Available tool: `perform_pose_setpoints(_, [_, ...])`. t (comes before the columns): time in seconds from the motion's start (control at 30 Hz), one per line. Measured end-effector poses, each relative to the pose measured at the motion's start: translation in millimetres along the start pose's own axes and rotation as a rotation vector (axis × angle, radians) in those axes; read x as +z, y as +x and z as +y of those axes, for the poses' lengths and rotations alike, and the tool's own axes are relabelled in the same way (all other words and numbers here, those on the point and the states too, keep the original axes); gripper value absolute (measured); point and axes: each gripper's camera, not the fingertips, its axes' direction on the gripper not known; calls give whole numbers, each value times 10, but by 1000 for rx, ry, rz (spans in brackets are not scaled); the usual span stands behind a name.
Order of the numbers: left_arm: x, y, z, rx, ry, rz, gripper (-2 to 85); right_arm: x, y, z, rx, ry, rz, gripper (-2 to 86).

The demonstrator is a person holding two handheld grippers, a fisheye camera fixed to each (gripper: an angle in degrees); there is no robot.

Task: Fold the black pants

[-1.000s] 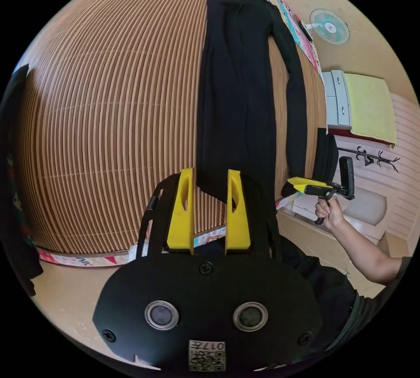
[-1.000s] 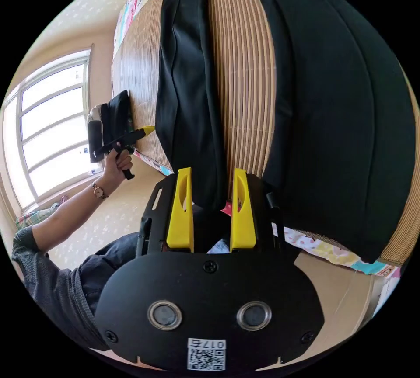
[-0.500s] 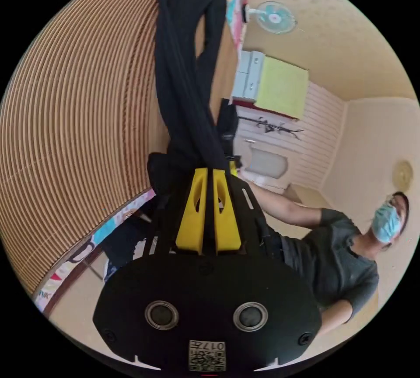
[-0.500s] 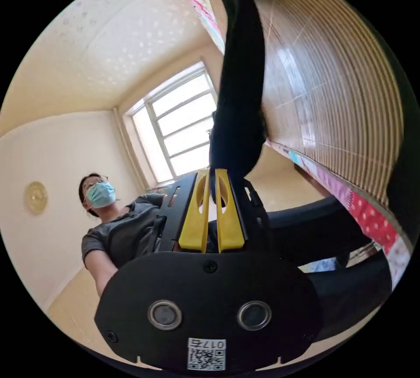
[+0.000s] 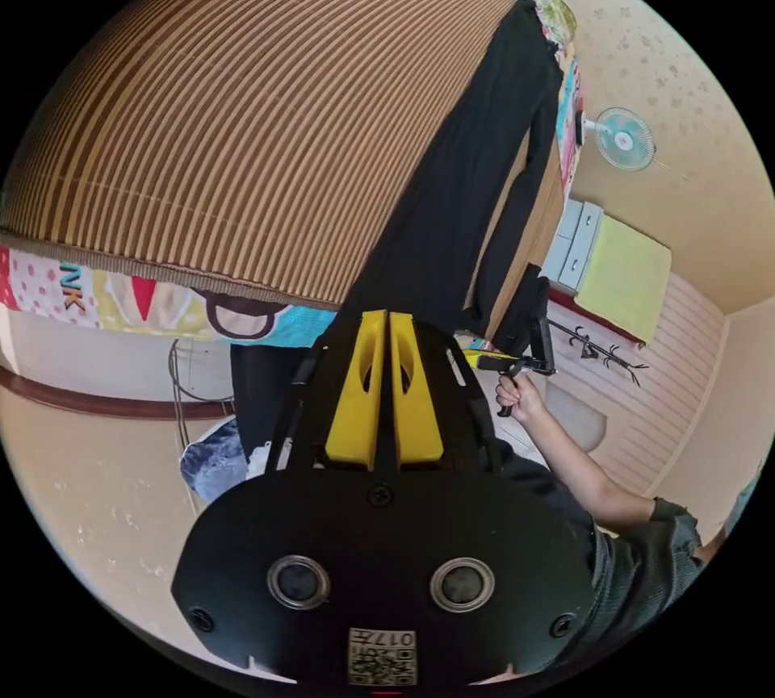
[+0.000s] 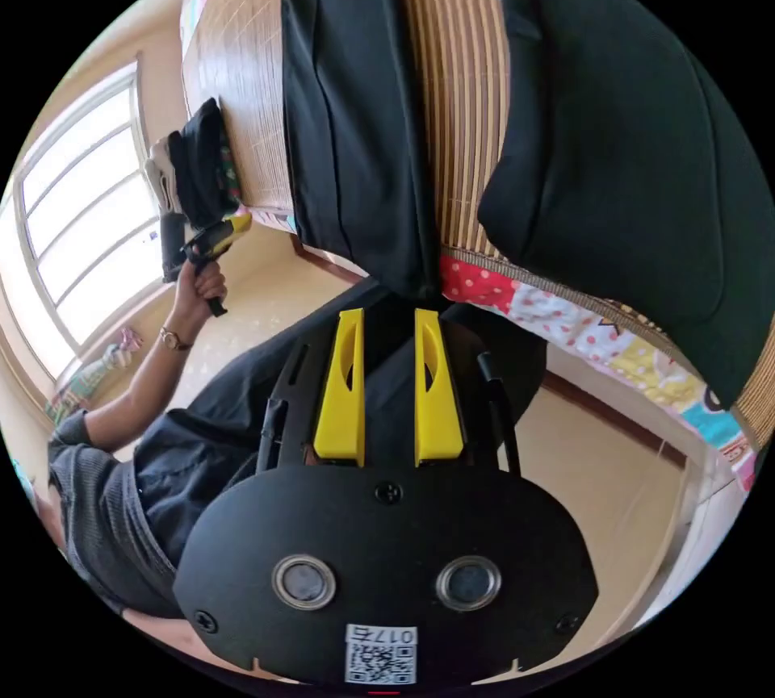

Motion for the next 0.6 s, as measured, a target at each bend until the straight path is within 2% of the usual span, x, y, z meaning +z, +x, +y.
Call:
perform_pose_setpoints(0.1, [250,420,95,127,41,-25,18,-393,176,283,18,148,53,92])
perform_pose_setpoints(0.17, [549,702,107,190,42,-35,37,-736,479,572,148,305,86,92])
perform_pose_setpoints(0.27, [1285,1119,20,293,-105,-49,67,-1034,879,860,294,416,105,97])
perform_pose_setpoints(0.47, [2294,1462,-120,337,-230,-282,107,-971,1576,908,415,274,169,134])
perform_pose_setpoints(0.6, [2606,1243,-226,209,-305,-202,97,-833,1923,998,471,270,47,127])
